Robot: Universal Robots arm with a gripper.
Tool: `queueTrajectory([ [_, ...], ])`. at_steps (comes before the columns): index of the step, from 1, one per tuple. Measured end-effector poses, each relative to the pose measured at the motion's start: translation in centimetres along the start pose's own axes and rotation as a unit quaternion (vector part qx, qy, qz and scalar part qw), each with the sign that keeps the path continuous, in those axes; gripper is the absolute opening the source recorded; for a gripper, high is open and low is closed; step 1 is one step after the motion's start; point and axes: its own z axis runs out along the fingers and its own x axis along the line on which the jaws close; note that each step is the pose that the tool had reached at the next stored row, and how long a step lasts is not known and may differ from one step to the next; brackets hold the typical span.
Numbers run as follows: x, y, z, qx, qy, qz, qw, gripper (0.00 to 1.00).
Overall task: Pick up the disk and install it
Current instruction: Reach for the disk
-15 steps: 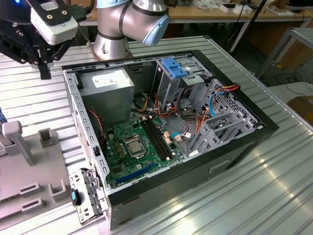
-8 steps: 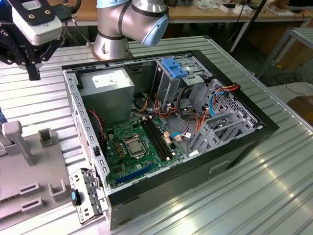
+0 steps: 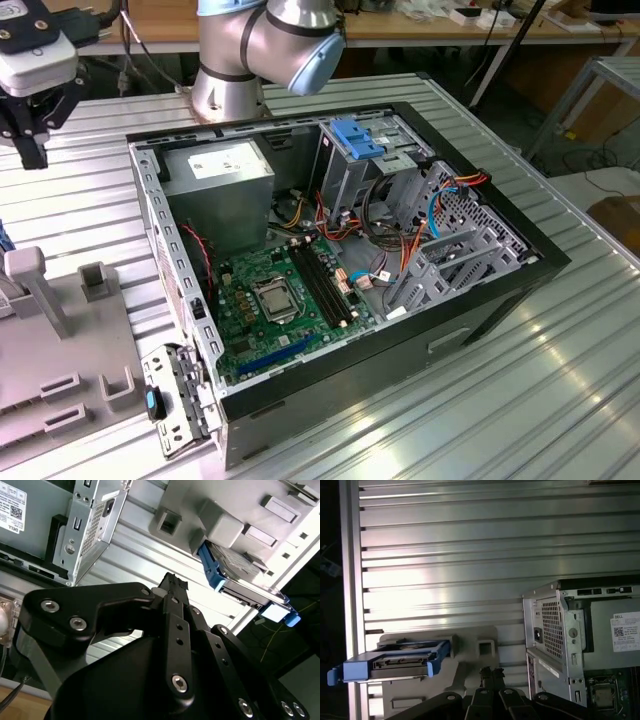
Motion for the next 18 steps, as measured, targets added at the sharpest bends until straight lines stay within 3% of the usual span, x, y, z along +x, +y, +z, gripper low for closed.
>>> queueTrajectory([
  [10,3.02,-0.21,-0.08,0.0,0.0,0.0,1.0,0.11],
  [11,4.02,-0.28,-0.11,0.0,0.0,0.0,1.0,0.11],
  [12,4.47,-0.31,-0.13,0.0,0.0,0.0,1.0,0.11],
  [18,6.21,-0.43,-0.17,0.0,0.0,0.0,1.0,0.11],
])
